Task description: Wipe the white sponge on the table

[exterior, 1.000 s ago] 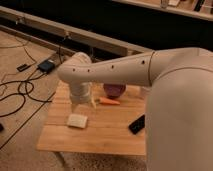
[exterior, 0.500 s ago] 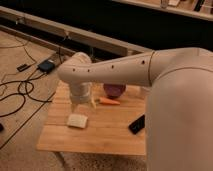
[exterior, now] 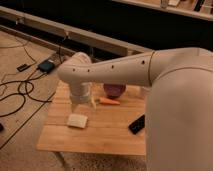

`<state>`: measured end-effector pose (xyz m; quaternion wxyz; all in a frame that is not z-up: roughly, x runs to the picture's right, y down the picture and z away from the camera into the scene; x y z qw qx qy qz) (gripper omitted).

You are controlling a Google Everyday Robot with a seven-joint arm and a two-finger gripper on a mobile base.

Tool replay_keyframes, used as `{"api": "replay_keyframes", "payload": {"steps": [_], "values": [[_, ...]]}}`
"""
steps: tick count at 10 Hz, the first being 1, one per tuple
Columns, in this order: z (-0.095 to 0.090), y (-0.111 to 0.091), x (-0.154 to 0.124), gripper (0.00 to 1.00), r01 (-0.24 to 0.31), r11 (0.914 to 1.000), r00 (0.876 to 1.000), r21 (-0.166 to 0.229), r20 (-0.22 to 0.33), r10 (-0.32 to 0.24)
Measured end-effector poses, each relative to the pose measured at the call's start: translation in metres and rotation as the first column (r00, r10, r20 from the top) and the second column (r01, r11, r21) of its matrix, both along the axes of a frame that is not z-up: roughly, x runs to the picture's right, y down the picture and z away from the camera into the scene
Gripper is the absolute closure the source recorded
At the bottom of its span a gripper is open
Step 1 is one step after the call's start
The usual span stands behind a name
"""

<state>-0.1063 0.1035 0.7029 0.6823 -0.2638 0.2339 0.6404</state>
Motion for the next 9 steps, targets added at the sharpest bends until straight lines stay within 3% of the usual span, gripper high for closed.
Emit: {"api": "replay_keyframes", "payload": {"steps": [7, 9], "values": [[0.000, 0.000, 0.000, 0.35, 0.000, 1.0000, 1.000, -0.001, 0.001, 0.000], [0.012, 0.008, 0.001, 0.35, 0.019, 0.9997, 1.000, -0.016, 0.014, -0.019]]}}
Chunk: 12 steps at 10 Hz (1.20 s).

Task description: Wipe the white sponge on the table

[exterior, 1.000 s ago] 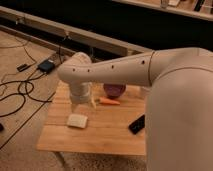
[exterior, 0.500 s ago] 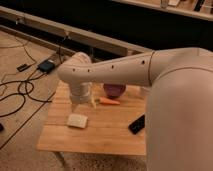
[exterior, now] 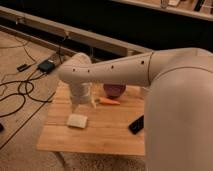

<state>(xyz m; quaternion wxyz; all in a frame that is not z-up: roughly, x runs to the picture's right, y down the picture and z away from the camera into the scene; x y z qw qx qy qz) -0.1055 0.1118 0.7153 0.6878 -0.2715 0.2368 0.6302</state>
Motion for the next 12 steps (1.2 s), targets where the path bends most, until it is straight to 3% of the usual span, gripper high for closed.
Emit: {"api": "replay_keyframes", "payload": {"steps": [3, 6, 12], "values": [[0.029, 0.018, -0.003, 0.35, 0.049, 0.9986, 0.998, -0.019, 0.031, -0.048], [0.060, 0.029, -0.006, 0.35, 0.092, 0.9958, 0.994, 0.000, 0.066, -0.092], [0.106, 0.059, -0.022, 0.35, 0.108, 0.9939, 0.980, 0.023, 0.163, -0.110]]}}
